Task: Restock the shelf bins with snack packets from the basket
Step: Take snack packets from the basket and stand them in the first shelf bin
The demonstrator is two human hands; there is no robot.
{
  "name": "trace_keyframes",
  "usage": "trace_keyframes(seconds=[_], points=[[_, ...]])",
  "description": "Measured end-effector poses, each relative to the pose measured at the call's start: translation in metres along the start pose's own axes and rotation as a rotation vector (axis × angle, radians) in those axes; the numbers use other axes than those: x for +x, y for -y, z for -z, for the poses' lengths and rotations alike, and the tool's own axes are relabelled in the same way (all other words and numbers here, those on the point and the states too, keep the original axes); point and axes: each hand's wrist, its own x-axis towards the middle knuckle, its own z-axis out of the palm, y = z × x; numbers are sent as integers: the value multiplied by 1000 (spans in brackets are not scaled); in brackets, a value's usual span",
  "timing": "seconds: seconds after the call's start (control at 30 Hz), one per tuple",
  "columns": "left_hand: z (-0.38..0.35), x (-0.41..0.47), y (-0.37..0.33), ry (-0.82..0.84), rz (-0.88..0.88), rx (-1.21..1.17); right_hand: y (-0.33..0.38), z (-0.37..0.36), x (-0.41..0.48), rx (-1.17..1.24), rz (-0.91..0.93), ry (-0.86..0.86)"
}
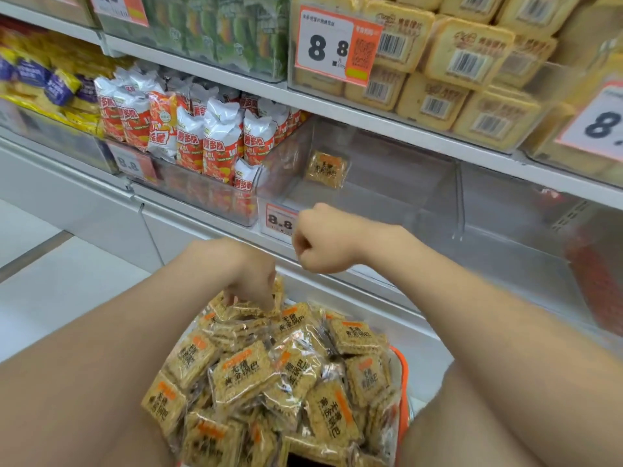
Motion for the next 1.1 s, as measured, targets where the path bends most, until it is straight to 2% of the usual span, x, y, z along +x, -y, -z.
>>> trace_keyframes(seconds=[0.1,0.17,0.27,0.37,0.47,0.63,0.73,0.83,1.0,1.1], points=[[-6,4,-4,-29,-24,37,2,-44,-13,66,-43,395],[-10,9,-5,-69,-36,67,10,-70,-14,-40,-5,497],[-17,14,-6,-94,-50,113,30,-91,-19,-108,11,552],[-19,16,-8,-64,-49,107,42,-101,-26,-120,-67,556],[-21,19,-10,-66,-86,86,44,-106,-24,-77,-142,556],[-17,11,-16,-70,-109,111,24,-108,-13,123,-237,679],[-16,8,-19,-72,-109,125,18,-106,-9,162,-264,719],[-14,6,-19,-72,-99,110,13,-88,-5,141,-267,667],[-11,3,-14,-100,-90,20,-5,-41,-13,193,-311,368],[-4,-2,-8,-115,-86,-97,-14,-21,-22,315,-326,215]])
